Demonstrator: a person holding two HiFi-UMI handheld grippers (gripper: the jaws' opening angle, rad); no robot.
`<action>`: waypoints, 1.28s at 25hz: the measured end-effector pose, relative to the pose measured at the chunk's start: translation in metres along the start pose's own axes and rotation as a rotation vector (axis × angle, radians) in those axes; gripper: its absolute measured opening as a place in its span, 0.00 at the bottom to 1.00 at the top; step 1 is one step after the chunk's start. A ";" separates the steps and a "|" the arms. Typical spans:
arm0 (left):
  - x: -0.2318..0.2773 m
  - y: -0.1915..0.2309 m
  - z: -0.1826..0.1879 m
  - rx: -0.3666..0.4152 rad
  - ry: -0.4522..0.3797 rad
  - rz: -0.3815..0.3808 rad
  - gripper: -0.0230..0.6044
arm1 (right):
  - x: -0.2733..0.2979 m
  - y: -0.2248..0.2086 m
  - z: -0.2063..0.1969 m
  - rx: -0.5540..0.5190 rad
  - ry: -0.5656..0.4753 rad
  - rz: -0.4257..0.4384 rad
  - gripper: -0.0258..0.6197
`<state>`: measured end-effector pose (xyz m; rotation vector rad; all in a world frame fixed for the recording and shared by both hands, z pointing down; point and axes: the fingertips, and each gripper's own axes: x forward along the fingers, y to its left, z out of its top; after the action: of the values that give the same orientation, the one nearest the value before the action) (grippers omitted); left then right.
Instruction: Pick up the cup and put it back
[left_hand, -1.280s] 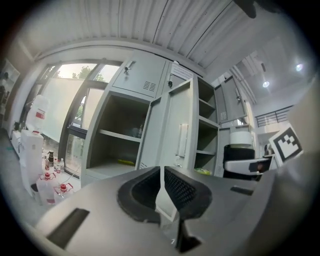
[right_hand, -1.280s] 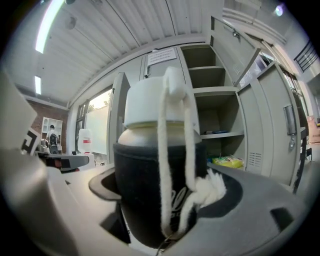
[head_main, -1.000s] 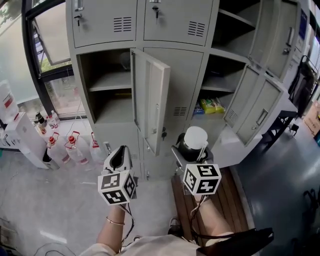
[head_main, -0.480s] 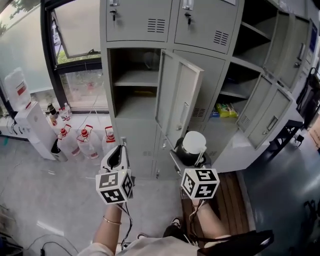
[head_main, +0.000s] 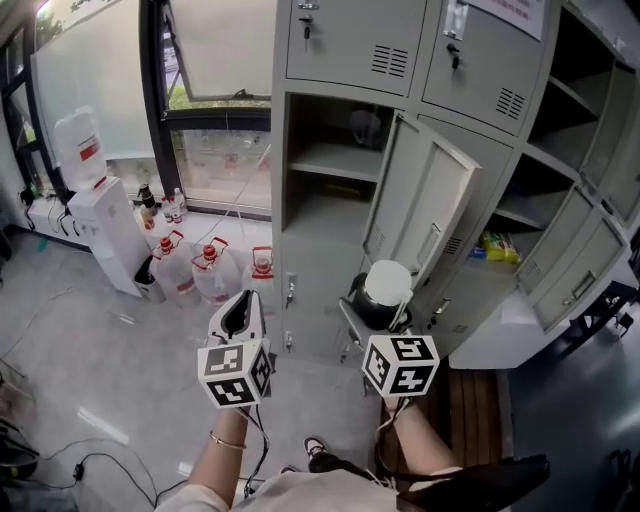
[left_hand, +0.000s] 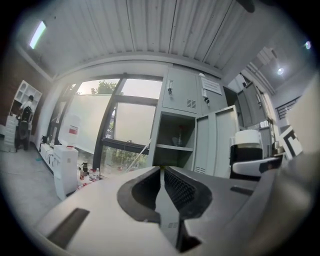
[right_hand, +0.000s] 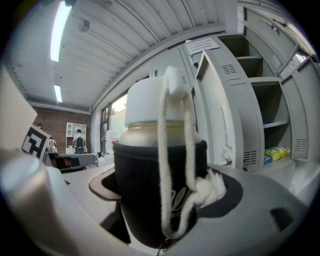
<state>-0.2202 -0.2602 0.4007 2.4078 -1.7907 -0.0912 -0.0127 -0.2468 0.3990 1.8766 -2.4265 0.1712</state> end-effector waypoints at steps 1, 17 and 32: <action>-0.001 0.006 0.001 0.003 -0.001 0.009 0.08 | 0.006 0.005 0.001 -0.001 -0.001 0.010 0.69; 0.019 0.036 0.008 -0.009 -0.016 0.062 0.08 | 0.053 0.028 0.006 -0.018 -0.003 0.086 0.69; 0.035 0.050 0.004 0.028 0.007 0.075 0.08 | 0.114 0.023 0.041 -0.009 -0.019 0.107 0.69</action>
<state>-0.2581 -0.3080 0.4054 2.3537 -1.8890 -0.0507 -0.0636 -0.3557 0.3711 1.7537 -2.5371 0.1482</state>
